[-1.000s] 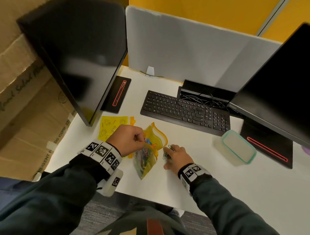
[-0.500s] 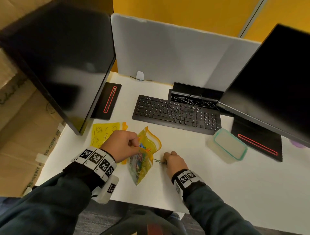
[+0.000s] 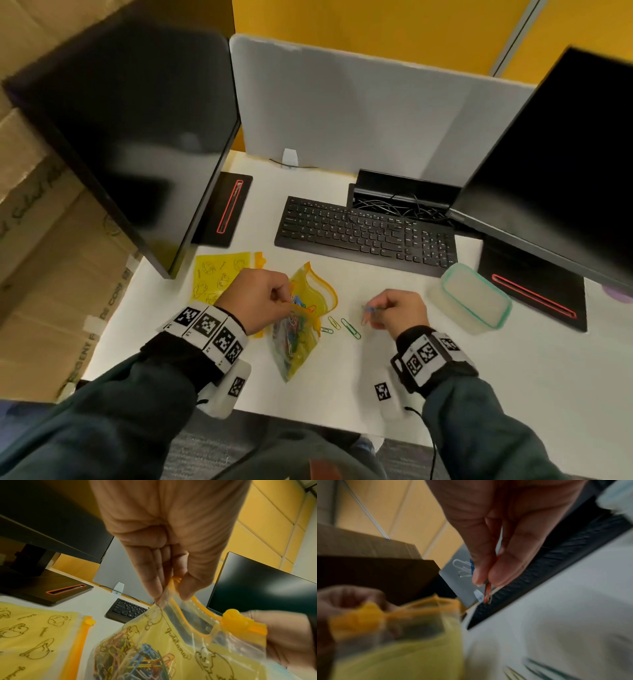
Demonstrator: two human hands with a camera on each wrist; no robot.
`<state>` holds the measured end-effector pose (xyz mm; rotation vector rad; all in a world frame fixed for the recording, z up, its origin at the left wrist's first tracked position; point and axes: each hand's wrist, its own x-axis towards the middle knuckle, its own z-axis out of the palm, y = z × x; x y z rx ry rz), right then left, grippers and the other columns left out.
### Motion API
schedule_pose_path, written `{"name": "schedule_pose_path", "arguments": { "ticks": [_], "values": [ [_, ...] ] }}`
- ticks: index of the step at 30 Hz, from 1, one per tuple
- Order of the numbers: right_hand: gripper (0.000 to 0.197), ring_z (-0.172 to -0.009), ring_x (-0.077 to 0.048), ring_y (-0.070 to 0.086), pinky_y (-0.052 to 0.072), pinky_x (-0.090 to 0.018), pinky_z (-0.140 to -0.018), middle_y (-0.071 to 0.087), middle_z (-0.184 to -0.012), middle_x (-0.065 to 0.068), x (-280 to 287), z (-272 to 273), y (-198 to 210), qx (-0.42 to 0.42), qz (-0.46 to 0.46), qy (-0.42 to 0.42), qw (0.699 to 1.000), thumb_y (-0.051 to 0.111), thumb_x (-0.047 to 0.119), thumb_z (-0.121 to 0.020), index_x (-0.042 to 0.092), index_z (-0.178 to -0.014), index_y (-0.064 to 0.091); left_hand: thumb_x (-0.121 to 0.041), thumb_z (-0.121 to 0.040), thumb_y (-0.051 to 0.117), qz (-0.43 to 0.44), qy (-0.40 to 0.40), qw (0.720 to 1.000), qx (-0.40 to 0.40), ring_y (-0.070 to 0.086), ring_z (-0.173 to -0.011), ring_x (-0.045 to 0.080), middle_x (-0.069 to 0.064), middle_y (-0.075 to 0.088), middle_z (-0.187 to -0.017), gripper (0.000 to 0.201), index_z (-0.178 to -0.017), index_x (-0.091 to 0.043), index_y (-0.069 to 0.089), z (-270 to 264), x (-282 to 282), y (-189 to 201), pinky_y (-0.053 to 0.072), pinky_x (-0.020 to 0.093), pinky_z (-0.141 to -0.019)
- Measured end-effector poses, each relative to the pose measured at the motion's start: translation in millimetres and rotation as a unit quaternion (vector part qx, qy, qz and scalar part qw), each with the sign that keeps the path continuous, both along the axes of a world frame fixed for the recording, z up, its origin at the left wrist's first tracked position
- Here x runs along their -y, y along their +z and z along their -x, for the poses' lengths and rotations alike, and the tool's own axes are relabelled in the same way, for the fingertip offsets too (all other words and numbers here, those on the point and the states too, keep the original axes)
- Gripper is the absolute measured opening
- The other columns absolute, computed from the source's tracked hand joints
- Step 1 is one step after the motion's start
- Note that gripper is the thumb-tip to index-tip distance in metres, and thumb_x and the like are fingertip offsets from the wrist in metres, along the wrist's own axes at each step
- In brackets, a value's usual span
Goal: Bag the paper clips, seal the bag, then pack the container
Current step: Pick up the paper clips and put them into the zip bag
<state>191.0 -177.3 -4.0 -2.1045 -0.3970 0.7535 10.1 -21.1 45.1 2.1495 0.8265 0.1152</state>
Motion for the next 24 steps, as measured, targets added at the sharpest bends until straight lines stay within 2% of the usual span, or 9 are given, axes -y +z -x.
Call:
{"name": "schedule_pose_path", "arguments": {
  "ticks": [2, 4, 8, 10, 13, 15, 17, 19, 24],
  "values": [
    [0.024, -0.064, -0.027, 0.063, 0.061, -0.038, -0.067, 0.07, -0.07, -0.021, -13.1, 4.1, 24.3, -0.004, -0.059, 0.014, 0.998, 0.062, -0.016, -0.07, 0.006, -0.063, 0.069, -0.01, -0.065, 0.073, 0.007, 0.002, 1.0, 0.005, 0.067, -0.078, 0.026, 0.008, 0.068, -0.066, 0.026, -0.051, -0.025, 0.056, -2.2, 2.7, 0.9, 0.056, 0.038, -0.076],
    [0.024, -0.057, -0.021, 0.06, 0.058, -0.032, -0.059, 0.067, -0.065, -0.013, -32.5, 12.7, 44.3, 0.008, -0.086, 0.069, 0.994, 0.067, -0.012, -0.071, 0.011, -0.064, 0.067, -0.014, -0.065, 0.074, 0.009, 0.002, 1.0, 0.005, 0.064, -0.07, 0.023, 0.01, 0.069, -0.068, 0.014, -0.057, -0.016, 0.063, -5.5, 6.1, 0.8, 0.055, 0.035, -0.072],
    [0.028, -0.054, -0.006, 0.049, 0.041, -0.019, -0.053, 0.057, -0.064, 0.005, -61.2, 35.7, 52.2, 0.086, -0.002, 0.227, 0.97, 0.074, -0.001, -0.067, 0.025, -0.072, 0.064, -0.011, -0.067, 0.07, -0.009, 0.003, 1.0, 0.005, 0.064, -0.071, 0.023, 0.008, 0.071, -0.071, 0.005, -0.066, -0.016, 0.067, -10.2, 9.6, -1.6, 0.051, 0.032, -0.067],
    [0.03, -0.057, -0.001, 0.049, 0.039, -0.015, -0.051, 0.058, -0.07, 0.007, -60.1, 36.1, 48.8, 0.126, 0.017, 0.225, 0.966, 0.072, 0.0, -0.07, 0.029, -0.078, 0.064, -0.012, -0.067, 0.069, -0.008, 0.004, 1.0, 0.0, 0.065, -0.073, 0.023, 0.009, 0.071, -0.074, 0.007, -0.066, -0.018, 0.067, -8.6, 9.2, -1.9, 0.053, 0.034, -0.068],
    [0.038, -0.06, -0.01, 0.058, 0.055, -0.028, -0.064, 0.067, -0.07, 0.001, -42.4, 18.5, 36.1, 0.105, -0.006, 0.102, 0.989, 0.054, -0.008, -0.078, 0.029, -0.07, 0.06, -0.01, -0.068, 0.068, 0.001, 0.011, 1.0, -0.001, 0.066, -0.077, 0.023, 0.008, 0.072, -0.077, 0.011, -0.065, -0.02, 0.065, -3.4, 5.5, -2.7, 0.056, 0.038, -0.073],
    [0.032, -0.073, -0.019, 0.064, 0.058, -0.037, -0.077, 0.069, -0.082, -0.005, -26.5, 7.6, 19.6, 0.105, 0.069, 0.065, 0.99, 0.054, -0.005, -0.082, 0.026, -0.076, 0.059, -0.01, -0.068, 0.068, -0.002, 0.016, 1.0, 0.003, 0.066, -0.078, 0.023, 0.007, 0.072, -0.078, 0.016, -0.062, -0.023, 0.063, 0.2, 3.2, -2.8, 0.056, 0.04, -0.073],
    [0.02, -0.092, -0.024, 0.064, 0.053, -0.033, -0.087, 0.067, -0.104, -0.009, -11.6, 6.5, -1.7, 0.118, 0.197, 0.106, 0.967, 0.059, 0.002, -0.084, 0.018, -0.096, 0.061, -0.011, -0.069, 0.069, -0.009, 0.017, 1.0, 0.004, 0.066, -0.077, 0.022, 0.006, 0.072, -0.078, 0.023, -0.059, -0.029, 0.059, 3.3, 1.3, -3.7, 0.057, 0.038, -0.073],
    [0.032, -0.107, -0.026, 0.058, 0.046, -0.029, -0.092, 0.06, -0.117, -0.011, -2.7, 13.3, -22.1, 0.12, 0.27, 0.157, 0.942, 0.063, 0.009, -0.083, 0.012, -0.114, 0.057, -0.013, -0.069, 0.069, -0.012, 0.023, 1.0, 0.002, 0.066, -0.075, 0.019, 0.003, 0.071, -0.076, 0.026, -0.057, -0.032, 0.057, 8.2, -0.3, -4.4, 0.057, 0.037, -0.072],
    [0.028, -0.109, -0.031, 0.056, 0.043, -0.03, -0.094, 0.052, -0.12, -0.015, -21.9, 38.6, -35.4, 0.165, 0.262, 0.224, 0.924, 0.046, 0.01, -0.091, 0.005, -0.117, 0.056, -0.016, -0.072, 0.07, -0.014, 0.045, 0.999, -0.011, 0.063, -0.069, 0.009, -0.005, 0.069, -0.072, 0.008, -0.067, -0.02, 0.065, 18.9, -5.8, -8.8, 0.053, 0.027, -0.07]
  ]
}}
